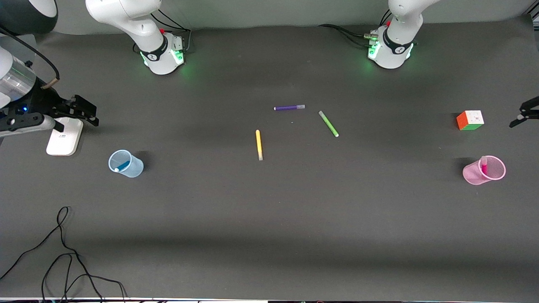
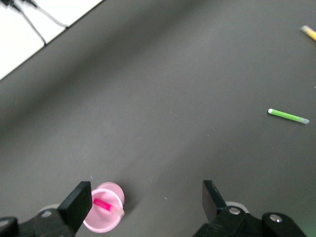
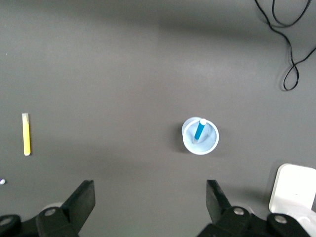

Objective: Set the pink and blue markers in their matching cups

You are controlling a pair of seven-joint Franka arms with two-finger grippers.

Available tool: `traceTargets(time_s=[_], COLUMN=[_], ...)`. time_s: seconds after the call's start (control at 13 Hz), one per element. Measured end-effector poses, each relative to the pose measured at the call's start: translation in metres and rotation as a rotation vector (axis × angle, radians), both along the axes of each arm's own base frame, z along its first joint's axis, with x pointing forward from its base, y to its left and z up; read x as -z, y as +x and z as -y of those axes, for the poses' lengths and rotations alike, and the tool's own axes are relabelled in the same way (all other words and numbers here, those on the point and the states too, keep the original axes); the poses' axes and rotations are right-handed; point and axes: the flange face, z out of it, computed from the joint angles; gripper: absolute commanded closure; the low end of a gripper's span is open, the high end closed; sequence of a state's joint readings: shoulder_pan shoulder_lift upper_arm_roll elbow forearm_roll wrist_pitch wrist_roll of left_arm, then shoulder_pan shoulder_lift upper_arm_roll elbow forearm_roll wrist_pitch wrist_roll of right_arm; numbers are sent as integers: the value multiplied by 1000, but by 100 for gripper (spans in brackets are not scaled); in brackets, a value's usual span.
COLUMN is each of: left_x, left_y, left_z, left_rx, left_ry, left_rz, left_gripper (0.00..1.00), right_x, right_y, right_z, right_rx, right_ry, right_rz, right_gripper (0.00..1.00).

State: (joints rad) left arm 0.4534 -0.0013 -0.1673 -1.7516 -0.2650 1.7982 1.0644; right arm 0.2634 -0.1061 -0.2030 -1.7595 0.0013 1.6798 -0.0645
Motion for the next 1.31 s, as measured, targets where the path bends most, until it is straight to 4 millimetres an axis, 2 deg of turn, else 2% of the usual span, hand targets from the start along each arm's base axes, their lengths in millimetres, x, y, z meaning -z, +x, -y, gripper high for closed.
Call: traceTargets(time_s=[0.15, 0.38, 0.62, 0.77, 0.85, 1.08, 1.31], left_x=[-5, -9, -5, 0, 2, 8, 9], left_y=[5, 6, 2, -3, -6, -18, -19], left_z=[47, 131, 190, 210, 213, 216, 216], left_rx=[-86, -222, -386, -481, -521, -649, -683], left_ry=[76, 152, 189, 204, 210, 252, 270], left_rz=[-53, -117, -151, -195, -218, -320, -318], left_gripper=[1, 1, 1, 1, 1, 0, 1], right_x=[-5, -8, -8, -7, -7, -2, 4], right_y=[-3, -4, -4, -3, -3, -1, 2], right_z=[2, 5, 5, 6, 6, 5, 4], right_rx=[4, 9, 10, 11, 11, 11, 11], right_ry=[11, 14, 14, 14, 14, 11, 8], right_rz=[-1, 6, 6, 4, 2, -7, -19], right_gripper=[0, 0, 0, 0, 0, 0, 0])
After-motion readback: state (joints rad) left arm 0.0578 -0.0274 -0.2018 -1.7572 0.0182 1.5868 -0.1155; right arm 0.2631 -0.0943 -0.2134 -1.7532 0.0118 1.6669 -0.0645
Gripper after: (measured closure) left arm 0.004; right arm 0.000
